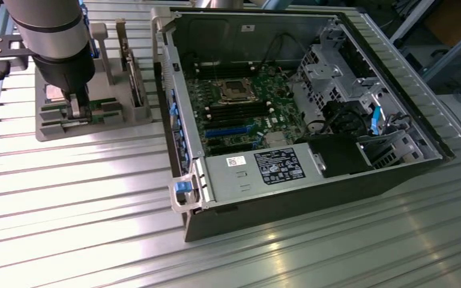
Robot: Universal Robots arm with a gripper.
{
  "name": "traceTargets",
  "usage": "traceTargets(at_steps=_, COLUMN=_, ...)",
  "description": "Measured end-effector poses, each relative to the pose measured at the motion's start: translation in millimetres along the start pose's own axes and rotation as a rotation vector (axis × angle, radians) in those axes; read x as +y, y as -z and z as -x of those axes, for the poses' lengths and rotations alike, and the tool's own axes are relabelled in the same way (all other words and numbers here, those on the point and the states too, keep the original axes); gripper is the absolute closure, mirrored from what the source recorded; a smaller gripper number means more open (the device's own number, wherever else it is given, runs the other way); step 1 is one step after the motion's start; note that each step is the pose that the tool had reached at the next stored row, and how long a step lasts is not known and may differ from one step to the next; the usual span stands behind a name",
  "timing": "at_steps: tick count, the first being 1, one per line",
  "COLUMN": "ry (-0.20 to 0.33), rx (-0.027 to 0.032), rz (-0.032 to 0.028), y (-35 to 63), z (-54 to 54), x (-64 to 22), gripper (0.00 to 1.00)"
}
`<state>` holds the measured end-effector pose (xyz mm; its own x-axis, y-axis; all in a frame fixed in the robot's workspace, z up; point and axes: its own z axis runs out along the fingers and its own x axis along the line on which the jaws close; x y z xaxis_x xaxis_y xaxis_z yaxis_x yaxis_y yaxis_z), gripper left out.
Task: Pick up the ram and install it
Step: 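Pick up the ram and move it above insertion slot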
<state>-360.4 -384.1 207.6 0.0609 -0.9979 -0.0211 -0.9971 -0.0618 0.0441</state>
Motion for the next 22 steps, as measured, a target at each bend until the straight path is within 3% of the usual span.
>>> traceTargets(at_steps=22, ry=0.0, rx=0.0003, rz=0.0002, y=33.1, z=0.7, x=1.5, gripper=0.88)
